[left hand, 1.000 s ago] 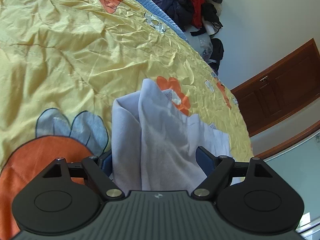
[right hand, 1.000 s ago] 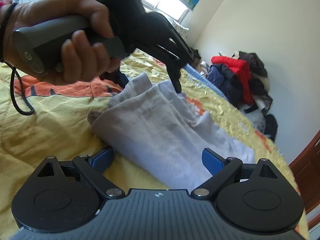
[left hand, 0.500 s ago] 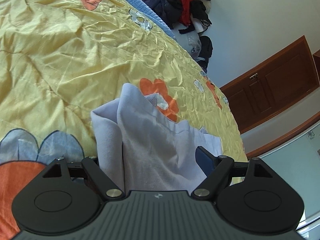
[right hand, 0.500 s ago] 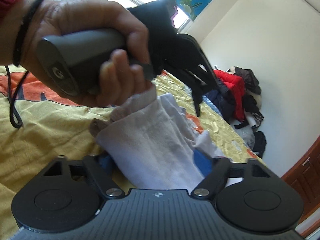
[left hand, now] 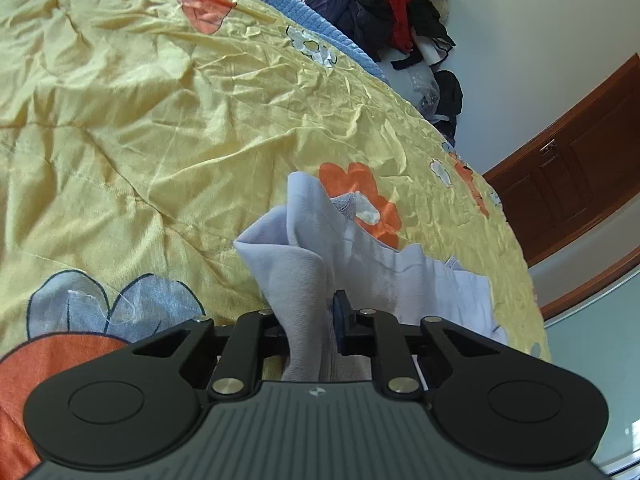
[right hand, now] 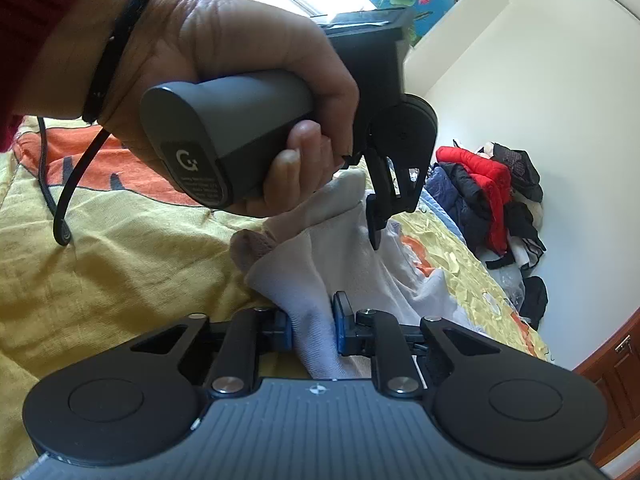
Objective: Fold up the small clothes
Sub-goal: 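Close both grippers on the folded shirt edge, then lift the folded shirt edge upward with both grippers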
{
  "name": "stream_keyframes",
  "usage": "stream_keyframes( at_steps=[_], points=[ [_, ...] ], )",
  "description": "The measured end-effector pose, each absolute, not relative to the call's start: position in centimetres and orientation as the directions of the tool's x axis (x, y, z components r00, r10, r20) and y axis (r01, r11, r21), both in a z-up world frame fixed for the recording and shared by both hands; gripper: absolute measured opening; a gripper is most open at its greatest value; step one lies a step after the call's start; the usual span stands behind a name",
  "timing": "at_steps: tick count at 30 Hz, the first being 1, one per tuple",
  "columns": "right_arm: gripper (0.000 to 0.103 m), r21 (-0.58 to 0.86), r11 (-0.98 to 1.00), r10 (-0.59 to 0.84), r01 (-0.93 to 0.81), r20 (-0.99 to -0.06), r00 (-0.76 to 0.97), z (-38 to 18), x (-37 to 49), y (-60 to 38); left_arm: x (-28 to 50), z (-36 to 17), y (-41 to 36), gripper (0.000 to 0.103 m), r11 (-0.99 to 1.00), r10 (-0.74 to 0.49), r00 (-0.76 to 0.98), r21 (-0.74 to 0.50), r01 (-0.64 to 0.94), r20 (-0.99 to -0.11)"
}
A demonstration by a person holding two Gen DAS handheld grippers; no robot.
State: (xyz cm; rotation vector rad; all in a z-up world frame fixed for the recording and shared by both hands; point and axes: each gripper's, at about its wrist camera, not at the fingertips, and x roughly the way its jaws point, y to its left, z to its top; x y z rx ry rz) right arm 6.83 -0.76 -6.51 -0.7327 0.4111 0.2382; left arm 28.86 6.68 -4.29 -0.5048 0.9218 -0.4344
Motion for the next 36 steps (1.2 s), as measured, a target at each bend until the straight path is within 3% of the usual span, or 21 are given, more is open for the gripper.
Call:
stream_keyframes(
  at_steps=[8,27,36],
  points=[
    [0.014,-0.544,0.756,0.118,-0.363,-0.433,0.894,-5.6,6.7,-1.9,26.9,-1.4,4.0,0.008,0.906,-0.416,0.61,-0.367,0.212,-0.674],
    [0.013,-0.508,0.796,0.175,-0.33,-0.33,0.928,-3.6,3.0,-4.7,23.8,2.8,0.1,0.008,0.965,-0.253,0.715,-0.112,0.239,-0.651],
    [0.013,-0.441,0.838,0.189,-0.321,-0.318,0.929,-2.3,2.5,-6.3,23.0,4.1,-1.6,0.008,0.965,-0.233,0.738,-0.058,0.254,-0.633]
  ],
)
